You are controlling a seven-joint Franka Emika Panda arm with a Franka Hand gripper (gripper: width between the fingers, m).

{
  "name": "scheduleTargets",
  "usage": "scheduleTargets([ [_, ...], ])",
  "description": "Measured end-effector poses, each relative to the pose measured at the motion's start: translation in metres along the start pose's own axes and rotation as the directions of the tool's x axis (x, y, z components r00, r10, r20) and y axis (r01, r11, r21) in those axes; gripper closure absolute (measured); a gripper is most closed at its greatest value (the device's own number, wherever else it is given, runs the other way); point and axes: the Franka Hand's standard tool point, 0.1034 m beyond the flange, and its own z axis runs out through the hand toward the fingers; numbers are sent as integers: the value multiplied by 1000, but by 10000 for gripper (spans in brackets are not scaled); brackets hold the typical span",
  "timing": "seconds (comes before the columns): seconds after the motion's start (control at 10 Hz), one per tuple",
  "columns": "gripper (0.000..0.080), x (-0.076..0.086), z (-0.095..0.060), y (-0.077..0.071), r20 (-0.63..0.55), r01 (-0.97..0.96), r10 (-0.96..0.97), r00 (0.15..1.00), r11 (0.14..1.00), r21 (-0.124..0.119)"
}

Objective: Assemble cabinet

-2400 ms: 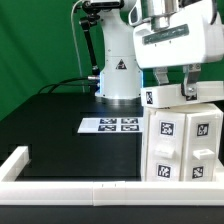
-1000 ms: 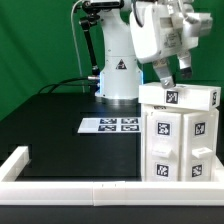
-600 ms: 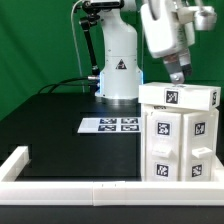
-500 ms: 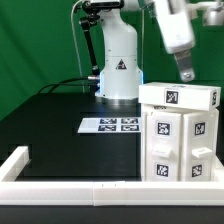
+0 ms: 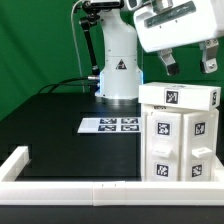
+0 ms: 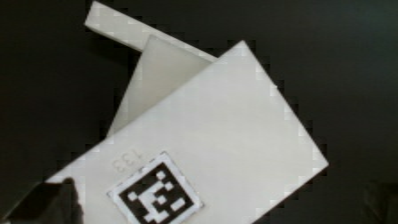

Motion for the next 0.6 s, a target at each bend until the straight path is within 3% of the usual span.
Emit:
scheduleTargets([
  [0.2, 2, 0, 0, 0, 0, 164, -164, 987, 987, 0],
  [0.3, 2, 1, 0, 2, -10, 348, -349, 937, 937, -28],
  [0.6, 2, 2, 0, 6, 17, 744, -747, 665, 661, -99],
])
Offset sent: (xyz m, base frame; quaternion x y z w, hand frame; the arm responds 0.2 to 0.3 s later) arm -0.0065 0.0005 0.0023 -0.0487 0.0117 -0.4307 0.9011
